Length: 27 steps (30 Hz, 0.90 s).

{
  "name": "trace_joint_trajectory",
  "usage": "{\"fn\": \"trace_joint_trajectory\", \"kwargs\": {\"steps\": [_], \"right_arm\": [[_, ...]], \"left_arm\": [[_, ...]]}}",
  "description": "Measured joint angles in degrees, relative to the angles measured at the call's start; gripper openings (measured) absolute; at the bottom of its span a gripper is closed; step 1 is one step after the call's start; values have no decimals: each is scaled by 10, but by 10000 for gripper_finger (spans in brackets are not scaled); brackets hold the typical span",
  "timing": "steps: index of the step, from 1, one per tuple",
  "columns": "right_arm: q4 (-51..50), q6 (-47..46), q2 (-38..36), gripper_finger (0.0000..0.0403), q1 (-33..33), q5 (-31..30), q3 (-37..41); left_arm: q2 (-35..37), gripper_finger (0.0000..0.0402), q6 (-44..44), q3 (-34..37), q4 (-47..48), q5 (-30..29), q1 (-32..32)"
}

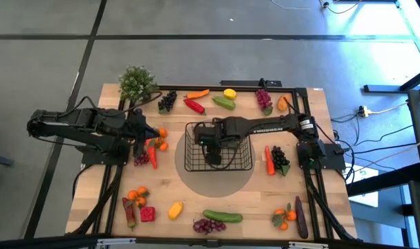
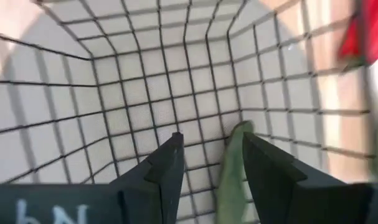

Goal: Build produce basket
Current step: Put the bottom cucumber into the basket

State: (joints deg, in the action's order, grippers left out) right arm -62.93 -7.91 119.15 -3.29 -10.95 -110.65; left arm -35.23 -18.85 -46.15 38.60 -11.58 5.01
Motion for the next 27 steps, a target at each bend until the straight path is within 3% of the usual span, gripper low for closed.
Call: {"fn": "trace_joint_trajectory", "kwargs": {"steps": [5, 10, 15, 21, 27], "right_arm": [[-64, 41, 0, 149, 0, 0, -82], [-123, 58, -1, 149, 0, 0, -161], [-180, 84, -4, 149, -3, 0, -231], [-201, 79, -67, 149, -3, 3, -237], [-195, 51, -118, 149, -3, 4, -237]], "left_arm": [[-13, 0, -3, -37, 11, -17, 0], [-56, 0, -32, -119, 133, -61, 0], [-109, 0, -117, -191, 239, -63, 0], [-158, 0, -273, -224, 353, -13, 0], [-182, 0, -319, -218, 388, 122, 0]]}}
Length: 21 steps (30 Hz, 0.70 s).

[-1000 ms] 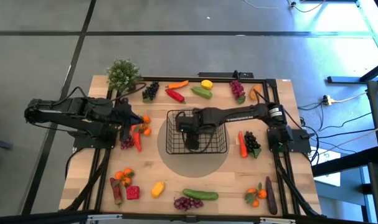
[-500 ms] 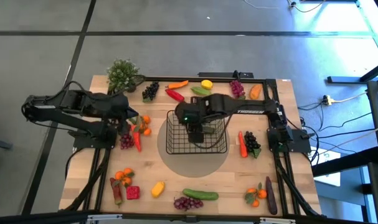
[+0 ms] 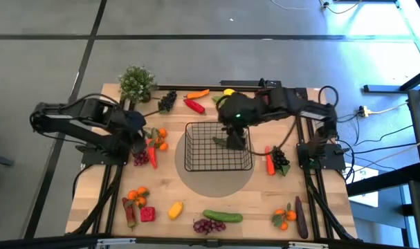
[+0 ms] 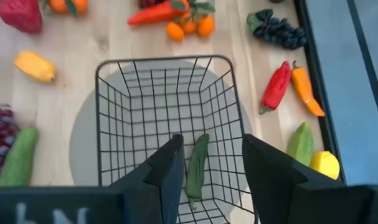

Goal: Build produce basket
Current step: Put the bottom cucumber into the basket

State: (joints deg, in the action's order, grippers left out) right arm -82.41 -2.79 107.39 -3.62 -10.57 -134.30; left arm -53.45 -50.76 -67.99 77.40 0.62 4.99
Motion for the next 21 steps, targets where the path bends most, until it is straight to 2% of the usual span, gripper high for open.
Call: {"fn": "trace_joint_trajectory", "kwargs": {"steps": [7, 15, 17, 21], "right_arm": [[-2, 2, -22, 149, -3, 1, 1], [-12, 5, -27, 149, -3, 1, 1], [-27, 2, -28, 149, -3, 21, 1], [-49, 17, -28, 149, -3, 97, 1]], "left_arm": [[-24, 3, -1, 0, -1, 105, 0], [-47, 62, -1, 1, 1, 128, 1], [-52, 77, 9, 1, 0, 134, 0], [-53, 85, 73, 1, -1, 138, 9]]}}
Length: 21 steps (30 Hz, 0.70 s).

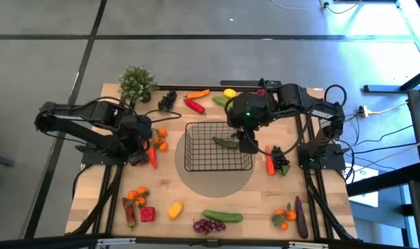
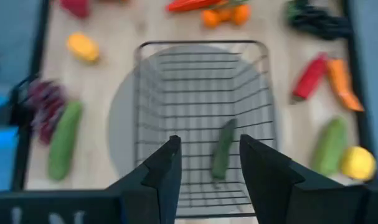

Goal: Build produce basket
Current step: Put the bottom cucumber into the basket

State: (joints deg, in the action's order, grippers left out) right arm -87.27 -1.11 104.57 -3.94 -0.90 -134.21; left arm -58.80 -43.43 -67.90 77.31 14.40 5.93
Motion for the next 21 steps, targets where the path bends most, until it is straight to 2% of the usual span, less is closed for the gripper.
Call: {"fn": "trace_joint_trajectory", "kwargs": {"steps": [6, 10, 13, 16, 21], "right_arm": [[-22, 17, -8, 149, -4, 74, 0], [-26, 13, -41, 149, -17, 65, 2], [-3, -2, -80, 149, -29, 45, 23], [63, -31, -130, 149, -39, 36, 85], [209, -62, -211, 149, -57, 36, 247]], "left_arm": [[5, 81, -5, 0, -9, -10, 49], [7, 81, -37, 0, -19, -19, 96], [7, 81, -69, 0, -38, -49, 133], [7, 81, -90, 0, -70, -76, 170], [6, 81, -104, 0, -110, -119, 231]]}}
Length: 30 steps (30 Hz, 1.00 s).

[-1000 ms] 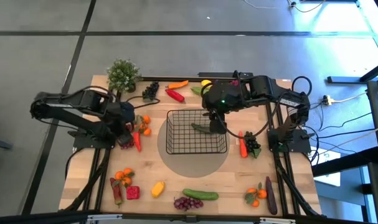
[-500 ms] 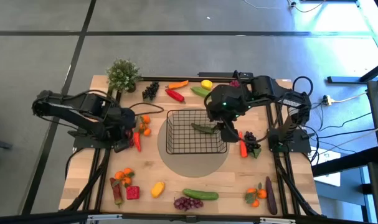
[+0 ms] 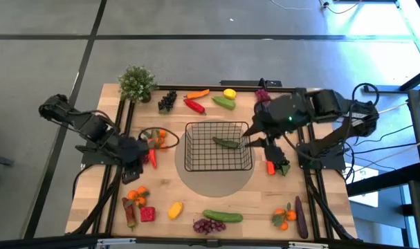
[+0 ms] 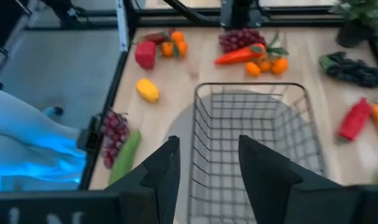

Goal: Build produce basket
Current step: Put the bottom cucumber into the basket

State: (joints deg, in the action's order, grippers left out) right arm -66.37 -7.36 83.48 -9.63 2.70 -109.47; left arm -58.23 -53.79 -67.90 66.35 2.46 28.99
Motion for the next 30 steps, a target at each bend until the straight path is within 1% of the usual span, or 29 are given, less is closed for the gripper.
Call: {"fn": "trace_joint_trajectory", "kwargs": {"steps": [3, 6, 11, 16, 20, 25, 27, 30], "right_arm": [[65, -36, -33, 149, -2, 4, 88], [113, -70, -48, 149, -3, 3, 152], [158, -82, -51, 149, -24, 4, 214], [198, -90, -52, 149, -57, -1, 254], [205, -174, -51, 149, -83, 6, 289], [251, -278, -51, 149, -107, 5, 339], [283, -309, -48, 149, -113, 28, 360], [303, -340, -43, 149, -126, 61, 395]], "left_arm": [[-8, 81, 3, 0, -16, -26, 33], [-18, 81, 7, 0, -17, -32, 63], [-31, 81, 14, 0, -18, -52, 100], [-50, 81, 19, 0, -39, -60, 131], [-63, 81, 19, 0, -43, -62, 161], [-72, 81, 20, 0, -43, -72, 190], [-71, 81, 20, 0, -43, -81, 198], [-71, 81, 20, 0, -43, -96, 200]]}}
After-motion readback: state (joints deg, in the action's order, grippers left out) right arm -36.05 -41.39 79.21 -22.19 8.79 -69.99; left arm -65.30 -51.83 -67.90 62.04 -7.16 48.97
